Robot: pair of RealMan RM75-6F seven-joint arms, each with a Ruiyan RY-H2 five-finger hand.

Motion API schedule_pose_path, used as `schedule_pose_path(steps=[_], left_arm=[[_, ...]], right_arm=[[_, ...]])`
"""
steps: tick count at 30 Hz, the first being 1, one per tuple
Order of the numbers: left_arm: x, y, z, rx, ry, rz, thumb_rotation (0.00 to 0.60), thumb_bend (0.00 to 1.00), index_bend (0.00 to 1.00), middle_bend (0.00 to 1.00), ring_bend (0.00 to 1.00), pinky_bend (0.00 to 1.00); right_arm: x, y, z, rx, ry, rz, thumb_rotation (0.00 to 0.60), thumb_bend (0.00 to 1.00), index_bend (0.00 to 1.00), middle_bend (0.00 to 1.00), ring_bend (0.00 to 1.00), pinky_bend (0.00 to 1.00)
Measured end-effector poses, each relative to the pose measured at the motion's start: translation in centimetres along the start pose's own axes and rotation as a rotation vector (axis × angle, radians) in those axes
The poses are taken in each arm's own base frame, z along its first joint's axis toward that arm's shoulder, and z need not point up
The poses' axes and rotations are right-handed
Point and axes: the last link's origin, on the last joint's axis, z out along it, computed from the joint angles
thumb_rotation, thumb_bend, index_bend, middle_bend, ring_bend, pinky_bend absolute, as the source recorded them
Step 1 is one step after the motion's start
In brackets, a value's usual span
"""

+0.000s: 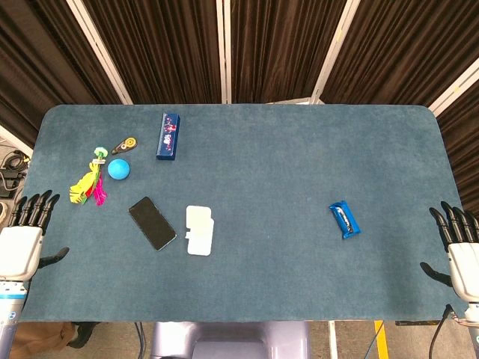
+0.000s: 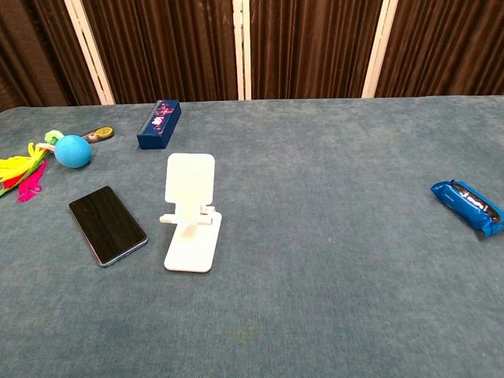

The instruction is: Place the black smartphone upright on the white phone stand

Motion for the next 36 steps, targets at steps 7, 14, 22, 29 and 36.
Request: schedule_pose_path(steps=[7, 14, 22, 29, 36], left_arm=[[-0.8, 0.5, 0.6, -0.045, -0.037, 0.008, 0.600, 0.00, 0.00, 0.00, 0.00, 0.00], [-2.2, 1.8, 3.3, -0.153, -0.111, 0.049, 0.600, 0.00, 0.00, 0.00, 0.00, 0.00], [-5.4, 4.5, 9.6, -0.399, -0.234, 0.221, 0.600, 0.00, 0.07, 0.01, 0.01, 0.03], [-7.9, 8.2, 12.6, -0.582, -0.320, 0.340, 0.600, 0.00, 0.16, 0.06, 0.07, 0.06], [-9.2, 9.9, 13.3, -0.640, -0.388, 0.375, 0.600, 0.00, 0.17, 0.08, 0.09, 0.09]], right_arm=[[0.1, 0.1, 0.0, -0.010, 0.003, 0.010, 0.600, 0.00, 0.00, 0.00, 0.00, 0.00], [-0.2, 0.3, 0.2, -0.025, -0.011, 0.013, 0.600, 0.00, 0.00, 0.00, 0.00, 0.00], [-0.6, 0.4, 0.7, -0.042, -0.034, 0.000, 0.600, 0.00, 0.00, 0.00, 0.00, 0.00], [-1.3, 0.5, 1.0, -0.065, -0.059, -0.017, 0.600, 0.00, 0.00, 0.00, 0.00, 0.00], [-1.5, 0.9, 1.2, -0.088, -0.065, -0.022, 0.600, 0.00, 0.00, 0.00, 0.00, 0.00]])
